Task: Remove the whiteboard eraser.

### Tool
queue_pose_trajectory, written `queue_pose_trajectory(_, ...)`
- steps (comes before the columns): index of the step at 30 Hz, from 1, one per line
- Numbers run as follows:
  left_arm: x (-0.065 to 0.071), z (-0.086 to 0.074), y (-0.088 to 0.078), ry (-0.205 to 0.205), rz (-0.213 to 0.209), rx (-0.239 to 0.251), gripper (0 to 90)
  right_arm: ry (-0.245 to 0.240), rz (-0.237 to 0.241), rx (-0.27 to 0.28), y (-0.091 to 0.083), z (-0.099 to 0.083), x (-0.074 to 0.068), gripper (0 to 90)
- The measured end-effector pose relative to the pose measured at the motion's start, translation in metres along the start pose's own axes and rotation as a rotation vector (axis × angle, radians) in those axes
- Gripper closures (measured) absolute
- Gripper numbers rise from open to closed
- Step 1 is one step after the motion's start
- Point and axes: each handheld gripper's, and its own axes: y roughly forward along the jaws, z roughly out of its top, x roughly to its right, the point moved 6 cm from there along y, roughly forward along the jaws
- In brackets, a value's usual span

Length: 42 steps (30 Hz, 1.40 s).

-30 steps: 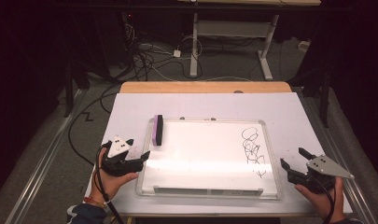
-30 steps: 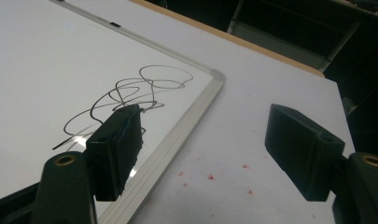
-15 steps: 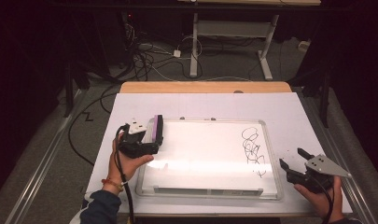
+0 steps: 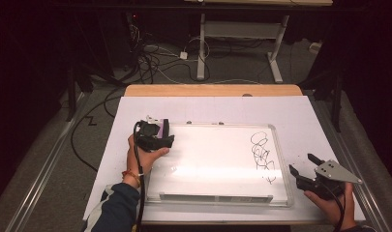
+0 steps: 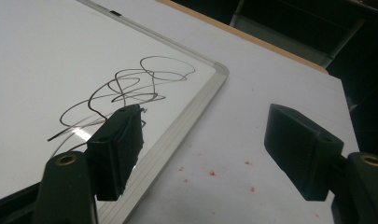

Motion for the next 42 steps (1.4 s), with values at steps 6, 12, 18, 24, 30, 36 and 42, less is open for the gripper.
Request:
queue_pose_trajectory(6,0.0,-0.001,0.009,-0.012,0.029,-0.046,33.1,-0.007,0.003,-0.005,0.001,0.0,-0.001,28.5)
queue_pose_trajectory(12,0.0,-0.003,0.01,-0.035,0.046,-0.048,43.4,-0.007,-0.006,-0.01,0.001,-0.001,0.001,28.6)
queue_pose_trajectory(18,0.0,-0.004,0.008,-0.017,0.048,-0.052,50.8,-0.011,-0.007,-0.012,0.001,-0.001,0.001,28.6)
queue_pose_trajectory(24,-0.003,-0.005,0.005,0.008,0.028,-0.052,60.4,-0.01,-0.007,-0.011,0.001,-0.001,0.001,28.7)
queue_pose_trajectory(30,0.009,0.005,-0.01,0.098,0.029,0.019,61.1,0.036,0.025,-0.021,0.003,-0.002,0.001,28.6)
queue_pose_trajectory(36,0.034,0.011,-0.029,0.199,-0.019,0.094,61.1,0.08,0.068,-0.047,0.01,0.001,0.002,27.6)
queue_pose_trajectory(42,0.061,0.013,-0.041,0.33,-0.061,0.171,61.1,0.16,0.146,-0.028,0.014,0.015,0.003,26.9)
